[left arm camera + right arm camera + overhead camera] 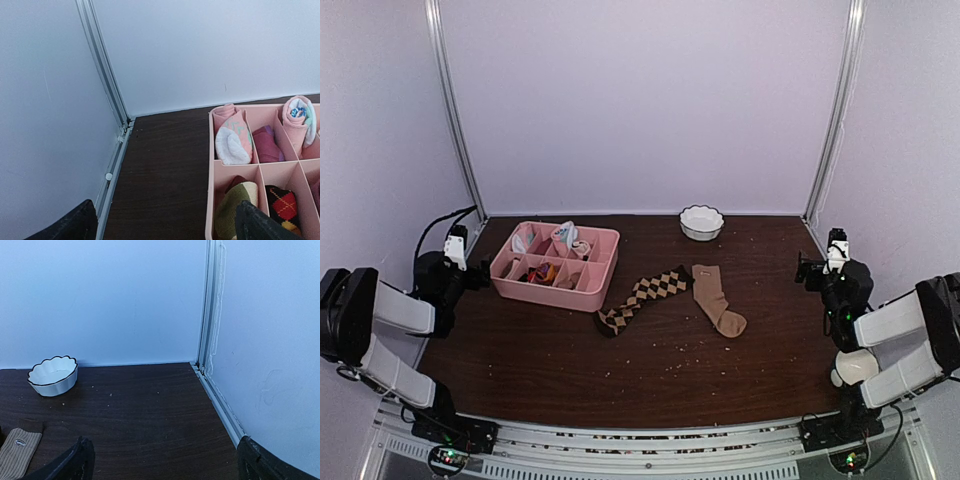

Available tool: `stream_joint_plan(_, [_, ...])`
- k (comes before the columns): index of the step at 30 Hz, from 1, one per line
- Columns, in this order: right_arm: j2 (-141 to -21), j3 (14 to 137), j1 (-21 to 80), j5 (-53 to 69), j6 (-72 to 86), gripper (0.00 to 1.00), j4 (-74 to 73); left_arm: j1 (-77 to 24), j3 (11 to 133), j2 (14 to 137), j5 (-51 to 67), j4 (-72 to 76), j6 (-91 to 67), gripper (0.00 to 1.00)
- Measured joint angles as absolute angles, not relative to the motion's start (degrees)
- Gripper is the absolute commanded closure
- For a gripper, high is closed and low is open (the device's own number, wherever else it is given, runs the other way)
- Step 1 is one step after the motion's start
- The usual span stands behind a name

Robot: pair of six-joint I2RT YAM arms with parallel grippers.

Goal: Roll the socks
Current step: Pick up the sock from the center of the board.

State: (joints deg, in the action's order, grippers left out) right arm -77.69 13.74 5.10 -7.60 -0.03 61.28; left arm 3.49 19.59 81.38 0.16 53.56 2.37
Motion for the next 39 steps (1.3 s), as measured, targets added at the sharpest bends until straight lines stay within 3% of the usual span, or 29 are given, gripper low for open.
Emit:
stream_joint_plan(10, [-76.82,13.96,5.1,-12.1,1.74,0.0,59.53,3.49,19.59,81.41,0.19,53.56,2.37,0.02])
stream_joint_plan(14, [-71.13,21.8,4.99,-17.76,3.4,0.0,43.27,3.62,20.49,80.97,0.99,51.05,2.44,0.02])
stream_joint_plan(24, [-73.41,49.6,4.51,-22.52,18.26,0.0,4.29,4.01,50.89,77.76,4.82,6.9,12.91,0.04])
stream_joint_plan(32, [-83.79,55.51,12.64,-8.32,24.64,0.02,-8.67,4.49,54.43,77.69,12.84,-18.28,21.67,0.02])
stream_joint_plan(39, [-97.17,62.26,23.7,-0.25,30.13,0.16,-12.21,0.86,59.61,81.3,19.33,-33.67,29.8,0.02])
